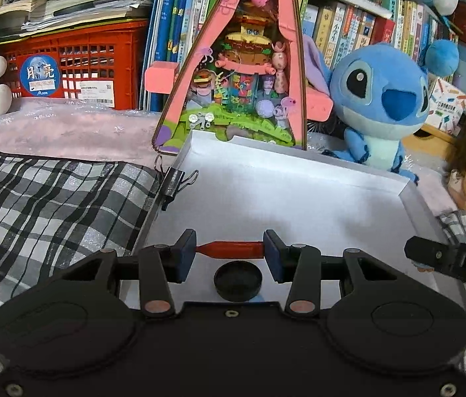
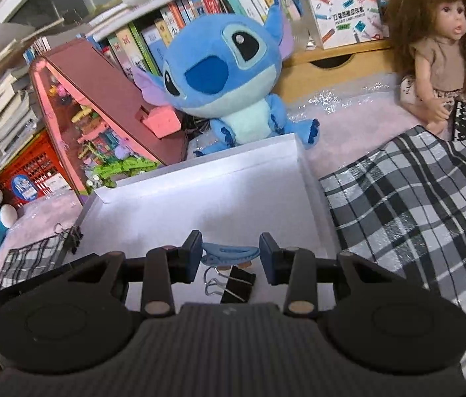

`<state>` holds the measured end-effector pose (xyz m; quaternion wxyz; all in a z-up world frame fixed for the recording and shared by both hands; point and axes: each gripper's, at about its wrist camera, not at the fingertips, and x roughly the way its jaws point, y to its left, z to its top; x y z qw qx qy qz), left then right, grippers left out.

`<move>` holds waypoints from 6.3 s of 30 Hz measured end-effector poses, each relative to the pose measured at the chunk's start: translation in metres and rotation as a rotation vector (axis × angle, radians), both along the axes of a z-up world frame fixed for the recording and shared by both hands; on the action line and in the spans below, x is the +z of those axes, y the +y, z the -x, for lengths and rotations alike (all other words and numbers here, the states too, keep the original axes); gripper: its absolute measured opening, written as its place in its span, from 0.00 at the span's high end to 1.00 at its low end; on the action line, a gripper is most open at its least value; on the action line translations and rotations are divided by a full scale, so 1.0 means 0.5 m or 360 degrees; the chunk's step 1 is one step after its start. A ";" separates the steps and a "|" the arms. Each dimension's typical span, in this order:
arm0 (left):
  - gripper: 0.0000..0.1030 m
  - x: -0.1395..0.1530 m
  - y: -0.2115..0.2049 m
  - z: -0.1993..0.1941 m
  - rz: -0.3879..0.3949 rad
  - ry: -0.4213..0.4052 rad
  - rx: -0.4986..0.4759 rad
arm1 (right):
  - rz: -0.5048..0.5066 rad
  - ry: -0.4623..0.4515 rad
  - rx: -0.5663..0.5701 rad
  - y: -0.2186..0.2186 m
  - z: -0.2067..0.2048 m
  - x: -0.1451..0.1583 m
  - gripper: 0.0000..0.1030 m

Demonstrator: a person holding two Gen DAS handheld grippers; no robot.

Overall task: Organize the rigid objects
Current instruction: 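Carry both items into the white box and open both tools to release them, then withdraw both open tools from the box back over the cloth, then grasp a black round cap with the left tool while the right tool grasps another black cap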

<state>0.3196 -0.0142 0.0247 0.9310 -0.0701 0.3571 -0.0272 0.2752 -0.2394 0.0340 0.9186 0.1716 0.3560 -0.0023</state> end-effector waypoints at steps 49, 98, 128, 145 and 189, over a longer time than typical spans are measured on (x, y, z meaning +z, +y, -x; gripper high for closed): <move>0.43 -0.035 -0.029 -0.008 -0.0166 -0.0030 -0.0068 | 0.0127 0.0021 0.0134 0.033 -0.046 -0.049 0.51; 0.06 0.020 0.013 0.394 -0.0224 -0.0330 -0.0311 | 0.0296 -0.0361 0.0427 0.032 0.277 0.024 0.00; 0.05 -0.043 0.004 0.575 -0.0282 -0.0363 -0.0389 | 0.0457 -0.0471 0.0608 0.074 0.473 -0.029 0.00; 0.08 -0.066 0.019 0.604 -0.0255 -0.0320 -0.0407 | 0.0550 -0.0473 0.0658 0.097 0.513 -0.063 0.00; 0.71 -0.068 -0.043 0.638 -0.0149 -0.0313 -0.0518 | 0.0428 -0.0465 0.0640 0.095 0.591 -0.079 0.64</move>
